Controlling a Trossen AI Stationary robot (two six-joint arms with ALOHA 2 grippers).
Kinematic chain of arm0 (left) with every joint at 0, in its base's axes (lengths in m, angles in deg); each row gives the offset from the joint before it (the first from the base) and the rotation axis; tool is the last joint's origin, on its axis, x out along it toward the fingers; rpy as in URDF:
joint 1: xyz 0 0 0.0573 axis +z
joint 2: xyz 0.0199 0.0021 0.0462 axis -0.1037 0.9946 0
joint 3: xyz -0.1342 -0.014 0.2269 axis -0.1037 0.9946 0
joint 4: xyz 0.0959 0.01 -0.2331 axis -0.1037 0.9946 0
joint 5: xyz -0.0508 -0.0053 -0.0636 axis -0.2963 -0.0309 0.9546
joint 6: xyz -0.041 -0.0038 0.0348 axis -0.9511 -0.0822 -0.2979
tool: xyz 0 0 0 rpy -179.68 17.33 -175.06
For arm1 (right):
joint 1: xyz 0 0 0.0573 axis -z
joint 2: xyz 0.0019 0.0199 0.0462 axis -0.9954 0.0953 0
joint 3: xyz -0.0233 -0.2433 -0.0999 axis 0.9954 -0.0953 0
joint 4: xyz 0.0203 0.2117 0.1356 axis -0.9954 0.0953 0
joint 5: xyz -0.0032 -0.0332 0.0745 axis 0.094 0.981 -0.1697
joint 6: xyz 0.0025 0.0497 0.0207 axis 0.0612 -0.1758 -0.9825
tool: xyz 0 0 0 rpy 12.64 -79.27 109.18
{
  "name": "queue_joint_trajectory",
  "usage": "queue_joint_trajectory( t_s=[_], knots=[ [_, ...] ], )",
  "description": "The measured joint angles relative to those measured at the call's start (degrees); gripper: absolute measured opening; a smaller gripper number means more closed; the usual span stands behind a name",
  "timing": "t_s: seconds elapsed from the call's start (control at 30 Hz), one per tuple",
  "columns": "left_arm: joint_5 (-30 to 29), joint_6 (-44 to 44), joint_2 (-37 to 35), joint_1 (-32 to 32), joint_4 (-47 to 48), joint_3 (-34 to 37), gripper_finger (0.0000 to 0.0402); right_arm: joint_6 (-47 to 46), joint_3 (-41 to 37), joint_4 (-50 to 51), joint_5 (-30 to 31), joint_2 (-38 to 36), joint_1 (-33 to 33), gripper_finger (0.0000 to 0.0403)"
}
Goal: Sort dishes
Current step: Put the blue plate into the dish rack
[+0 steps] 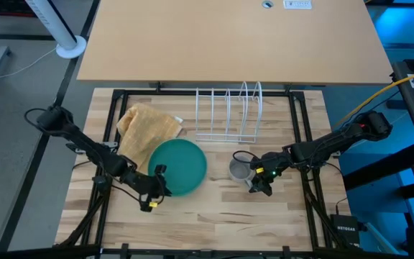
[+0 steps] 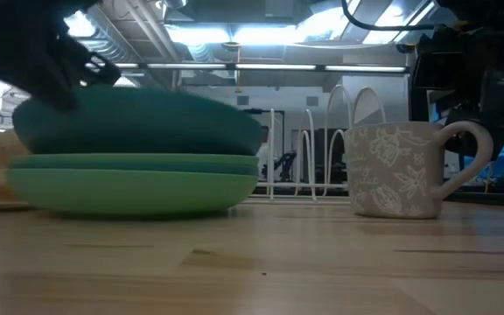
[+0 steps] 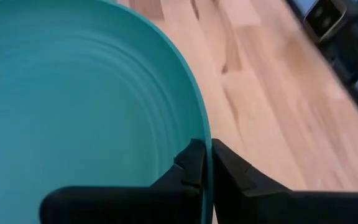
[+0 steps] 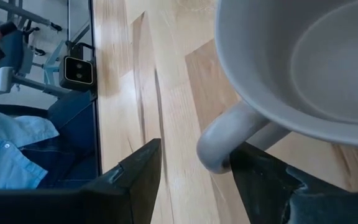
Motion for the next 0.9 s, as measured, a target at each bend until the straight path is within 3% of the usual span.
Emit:
queue_joint_trajectory(
  t_s=[0.27,0.57,0.9],
  knots=[
    [-1.7,-2.9,-4.5,0.0,-3.8,0.0,0.0002,0.0,0.0,0.7,0.1,0.0,0.0,0.0195],
    [-5.3,-3.2,-7.9,0.0,-3.5,0.0,0.0002,-1.8,0.0,8.0,2.3,0.0,0.0,0.0195],
    [-9.6,-2.3,-8.4,0.5,-10.5,0.0,0.0001,-1.1,0.0,8.2,-0.7,-2.9,0.0,0.0195]
  ],
)
